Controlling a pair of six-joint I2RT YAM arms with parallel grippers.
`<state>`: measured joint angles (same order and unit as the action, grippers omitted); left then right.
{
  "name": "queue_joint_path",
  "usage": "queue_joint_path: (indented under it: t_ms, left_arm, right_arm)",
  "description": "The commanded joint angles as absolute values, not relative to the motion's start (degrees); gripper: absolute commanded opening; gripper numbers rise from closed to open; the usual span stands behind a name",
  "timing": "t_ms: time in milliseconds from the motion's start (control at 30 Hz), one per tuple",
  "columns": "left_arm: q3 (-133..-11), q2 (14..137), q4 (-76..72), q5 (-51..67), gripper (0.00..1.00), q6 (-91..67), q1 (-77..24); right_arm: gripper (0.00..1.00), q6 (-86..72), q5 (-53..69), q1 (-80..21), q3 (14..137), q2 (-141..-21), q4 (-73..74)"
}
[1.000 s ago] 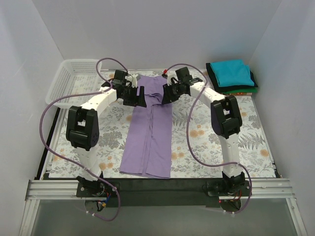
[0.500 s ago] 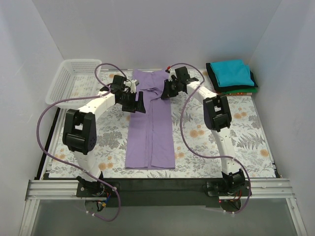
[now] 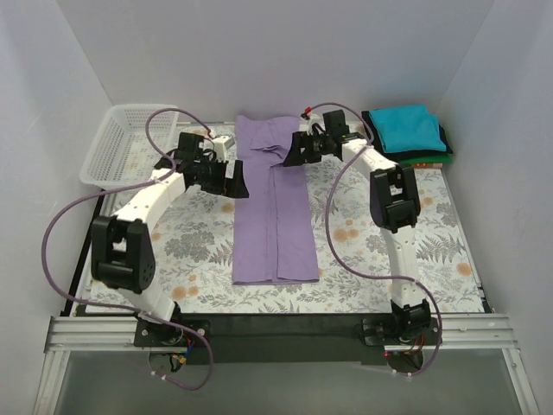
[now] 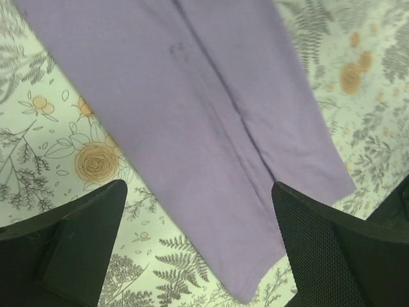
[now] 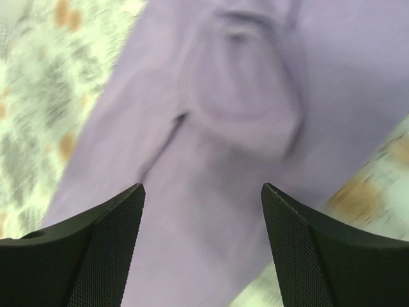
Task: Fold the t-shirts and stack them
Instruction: Fold the tshirt
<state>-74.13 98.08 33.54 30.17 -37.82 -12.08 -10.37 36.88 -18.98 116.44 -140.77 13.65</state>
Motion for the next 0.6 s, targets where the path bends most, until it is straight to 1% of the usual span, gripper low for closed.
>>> queue_joint_path:
  t_ms: [0, 33, 67, 100, 133, 167, 200, 233, 267, 300, 333, 367, 400, 433, 467, 500, 533, 567]
  left_arm:
    - [-70.9, 84.9, 30.3, 35.1, 0.97, -30.9, -12.4]
    - [-70.0, 80.6, 30.1, 35.2, 0.98, -29.6, -12.4]
    - [-69.0, 78.2, 29.8, 35.0, 0.98, -28.5, -12.4]
    - [-66.5, 76.0, 28.9, 34.0, 0.98, -27.1, -12.4]
    - [-65.2, 71.3, 27.8, 32.8, 0.98, -26.9, -12.5]
    - [-63.8, 69.3, 26.7, 31.3, 0.98, -27.2, -12.6]
    - [-62.1, 67.3, 24.4, 30.2, 0.98, -27.7, -12.7]
    - [-61.9, 64.5, 24.3, 31.6, 0.98, -25.3, -12.8]
    - [-62.0, 63.6, 28.1, 33.9, 0.98, -22.3, -12.9]
    - [-62.1, 62.8, 31.1, 36.4, 0.98, -18.1, -13.1]
    - [-61.3, 61.6, 34.0, 40.5, 0.98, -10.4, -13.3]
    - [-60.1, 60.9, 38.5, 40.7, 0.95, -7.5, -14.0]
    - [-58.2, 60.0, 40.1, 40.2, 0.94, -4.9, -14.5]
    - [-53.8, 57.9, 41.2, 39.2, 0.93, -1.8, -14.7]
    - [-50.9, 56.4, 41.5, 36.5, 0.93, 3.1, -15.1]
    - [-48.5, 54.9, 41.7, 35.6, 0.91, 5.3, -15.3]
    - [-46.4, 52.1, 41.8, 35.2, 0.88, 7.4, -15.3]
    - [-42.6, 50.6, 43.4, 36.0, 0.86, 11.5, -15.9]
  right_arm:
    - [0.85, -1.9, 43.3, -20.3, 111.3, -120.6, 13.3]
    - [0.87, 4.6, 42.2, -20.7, 109.8, -117.4, 14.8]
    - [0.92, 8.3, 41.0, -20.8, 106.7, -111.0, 16.3]
    - [0.95, 12.1, 38.2, -21.1, 105.0, -107.7, 19.2]
    - [0.97, 19.2, 37.0, -21.4, 102.9, -104.4, 20.1]
    - [0.98, 22.1, 36.5, -21.4, 98.0, -98.4, 20.6]
    - [0.98, 24.3, 34.2, -21.5, 95.5, -95.2, 20.9]
    - [0.98, 28.5, 33.3, -21.5, 92.9, -92.4, 22.0]
    - [0.98, 31.7, 33.1, -21.5, 89.9, -87.5, 24.2]
    - [0.98, 34.3, 33.1, -21.6, 88.0, -85.2, 27.7]
    - [0.98, 40.0, 33.0, -23.0, 86.8, -83.2, 30.3]
    - [0.98, 43.1, 32.2, -24.2, 85.4, -80.2, 33.1]
    - [0.98, 46.8, 28.4, -25.8, 80.7, -78.5, 36.6]
    - [0.96, 48.1, 25.6, -30.0, 77.8, -77.0, 37.5]
    - [0.93, 49.0, 22.7, -32.5, 74.0, -73.9, 38.1]
    - [0.91, 50.3, 18.1, -34.9, 67.6, -72.4, 38.8]
    - [0.89, 50.4, 16.8, -38.8, 64.1, -71.2, 38.6]
    - [0.87, 50.3, 16.7, -40.2, 61.5, -68.9, 38.7]
